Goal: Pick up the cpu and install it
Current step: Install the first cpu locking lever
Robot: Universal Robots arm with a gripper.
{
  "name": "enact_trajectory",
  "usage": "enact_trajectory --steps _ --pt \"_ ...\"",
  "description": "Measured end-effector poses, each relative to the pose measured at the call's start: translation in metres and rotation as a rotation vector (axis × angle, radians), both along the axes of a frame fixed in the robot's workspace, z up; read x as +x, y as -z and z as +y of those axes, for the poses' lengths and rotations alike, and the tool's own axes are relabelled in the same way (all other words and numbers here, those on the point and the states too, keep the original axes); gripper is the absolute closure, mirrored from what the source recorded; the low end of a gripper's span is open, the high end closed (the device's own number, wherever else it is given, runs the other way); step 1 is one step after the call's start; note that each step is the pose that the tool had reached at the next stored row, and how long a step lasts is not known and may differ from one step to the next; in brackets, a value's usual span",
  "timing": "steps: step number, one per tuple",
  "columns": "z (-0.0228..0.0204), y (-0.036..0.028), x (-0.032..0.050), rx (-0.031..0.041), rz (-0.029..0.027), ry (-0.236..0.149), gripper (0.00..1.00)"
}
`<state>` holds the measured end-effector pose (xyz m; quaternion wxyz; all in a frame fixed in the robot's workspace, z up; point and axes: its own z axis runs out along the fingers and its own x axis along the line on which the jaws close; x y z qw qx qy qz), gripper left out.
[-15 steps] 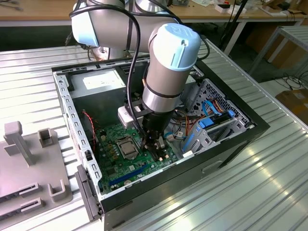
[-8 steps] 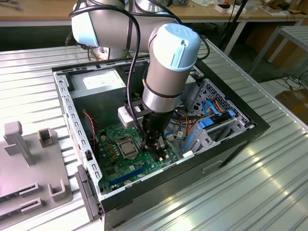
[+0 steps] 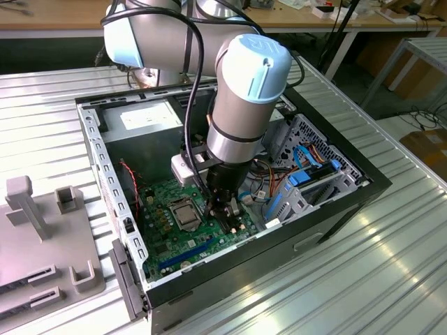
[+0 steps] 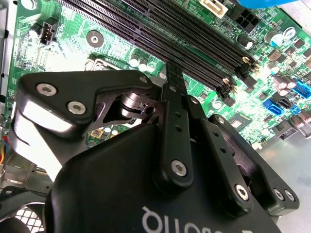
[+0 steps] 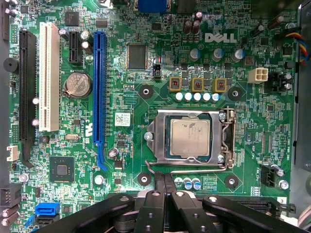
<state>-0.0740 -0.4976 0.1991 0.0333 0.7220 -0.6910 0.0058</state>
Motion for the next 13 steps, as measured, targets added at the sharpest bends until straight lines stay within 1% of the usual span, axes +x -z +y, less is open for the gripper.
enact_trajectory --steps 6,13 --pt "0.0000 -0.0048 0.0001 0.0001 0.0000 0.000 0.89" --pt "0.0000 -0.0079 -0.0002 -0.0001 0.0001 0.000 0.89"
